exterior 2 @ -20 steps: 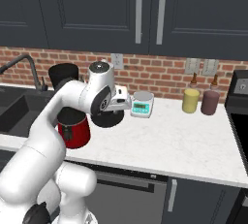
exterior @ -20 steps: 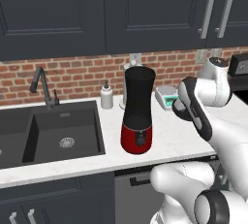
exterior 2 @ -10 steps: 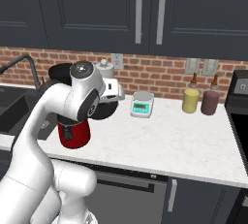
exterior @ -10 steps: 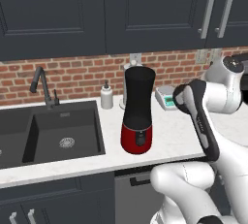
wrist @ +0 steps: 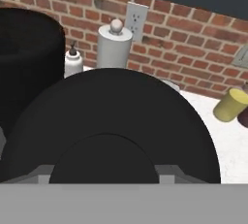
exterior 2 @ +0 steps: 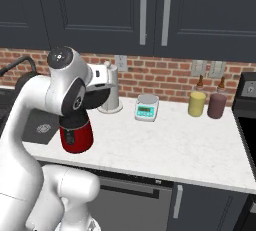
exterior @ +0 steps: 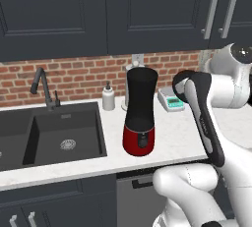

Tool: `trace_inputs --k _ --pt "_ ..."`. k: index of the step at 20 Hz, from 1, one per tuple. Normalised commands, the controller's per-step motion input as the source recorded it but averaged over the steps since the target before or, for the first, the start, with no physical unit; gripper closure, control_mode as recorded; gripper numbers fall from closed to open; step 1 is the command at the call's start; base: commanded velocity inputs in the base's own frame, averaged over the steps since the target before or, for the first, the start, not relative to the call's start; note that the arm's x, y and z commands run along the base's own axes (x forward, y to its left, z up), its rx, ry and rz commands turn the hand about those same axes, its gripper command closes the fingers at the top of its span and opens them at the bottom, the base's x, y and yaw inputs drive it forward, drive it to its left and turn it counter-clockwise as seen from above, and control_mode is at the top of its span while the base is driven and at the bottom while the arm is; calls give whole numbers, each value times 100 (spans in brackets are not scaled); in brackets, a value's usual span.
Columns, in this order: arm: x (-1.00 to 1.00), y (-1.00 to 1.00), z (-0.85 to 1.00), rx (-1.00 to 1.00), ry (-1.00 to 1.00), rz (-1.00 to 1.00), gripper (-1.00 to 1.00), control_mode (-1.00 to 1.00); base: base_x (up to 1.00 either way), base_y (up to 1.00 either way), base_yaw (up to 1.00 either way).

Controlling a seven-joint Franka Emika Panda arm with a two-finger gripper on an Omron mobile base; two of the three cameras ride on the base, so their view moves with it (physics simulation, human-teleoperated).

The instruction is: Close the lid blender by securely placing the lid on top.

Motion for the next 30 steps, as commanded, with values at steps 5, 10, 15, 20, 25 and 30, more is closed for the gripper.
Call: trace_inputs --k 5,10,15,20,25,30 --pt "-10 23 70 0 0 0 100 -100 0 0 0" --pt "0 18 38 2 0 0 100 -100 0 0 0" --pt "0 26 5 2 0 0 100 -100 0 0 0" --pt "0 41 0 0 0 0 100 -100 0 0 0" --pt "3 43 0 0 0 0 100 -100 0 0 0" --pt "4 33 0 0 0 0 100 -100 0 0 0"
